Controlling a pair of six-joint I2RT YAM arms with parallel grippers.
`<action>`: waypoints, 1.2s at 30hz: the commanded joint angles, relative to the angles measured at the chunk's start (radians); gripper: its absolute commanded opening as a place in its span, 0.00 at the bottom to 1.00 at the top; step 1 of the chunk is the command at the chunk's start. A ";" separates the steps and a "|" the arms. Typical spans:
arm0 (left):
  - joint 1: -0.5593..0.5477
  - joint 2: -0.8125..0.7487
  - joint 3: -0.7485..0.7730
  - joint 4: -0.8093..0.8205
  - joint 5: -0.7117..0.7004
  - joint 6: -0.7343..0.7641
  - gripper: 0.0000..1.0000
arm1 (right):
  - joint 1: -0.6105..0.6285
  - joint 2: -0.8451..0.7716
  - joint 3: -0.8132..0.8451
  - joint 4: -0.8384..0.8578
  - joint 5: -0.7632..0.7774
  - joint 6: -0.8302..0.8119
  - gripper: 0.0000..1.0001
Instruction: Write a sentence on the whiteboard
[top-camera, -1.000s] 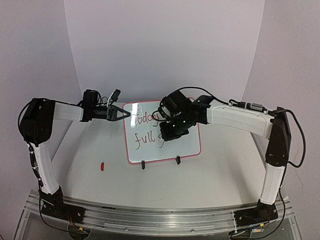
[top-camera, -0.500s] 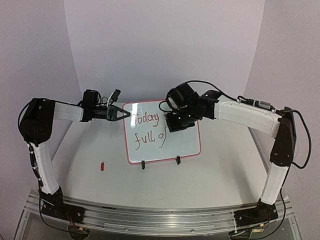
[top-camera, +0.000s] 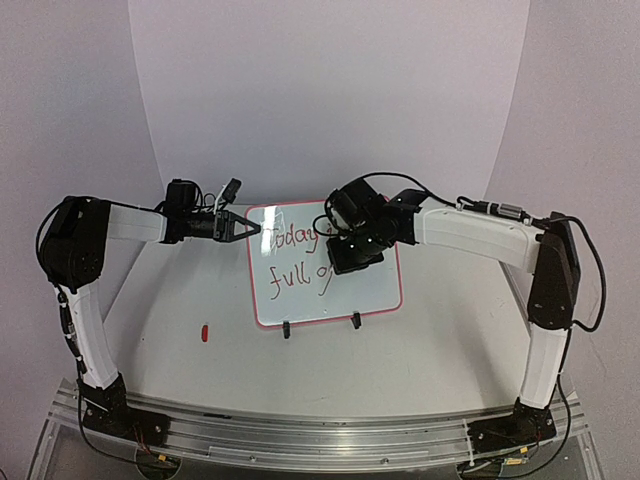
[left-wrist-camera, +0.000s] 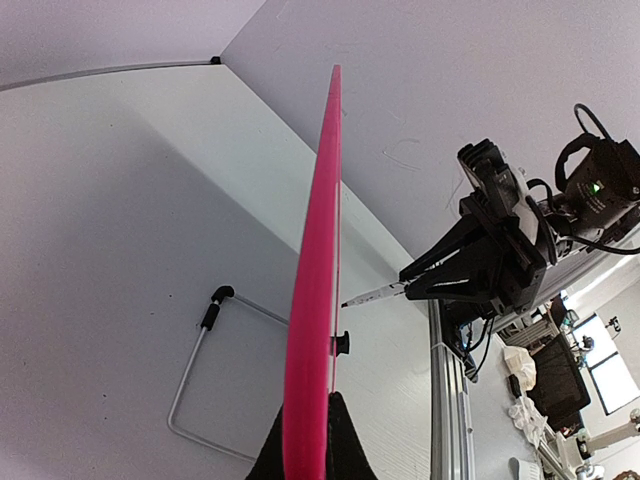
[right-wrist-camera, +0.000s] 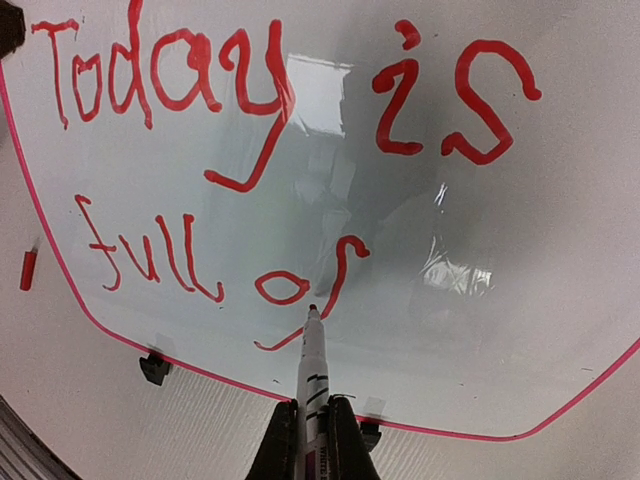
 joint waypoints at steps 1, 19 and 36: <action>-0.015 0.023 -0.014 -0.008 -0.141 0.106 0.00 | -0.006 0.012 0.033 0.013 -0.007 0.012 0.00; -0.015 0.026 -0.013 -0.013 -0.141 0.110 0.00 | -0.012 0.046 0.039 0.038 0.024 0.018 0.00; -0.014 0.026 -0.011 -0.016 -0.141 0.112 0.00 | -0.022 0.033 0.006 0.038 0.081 0.034 0.00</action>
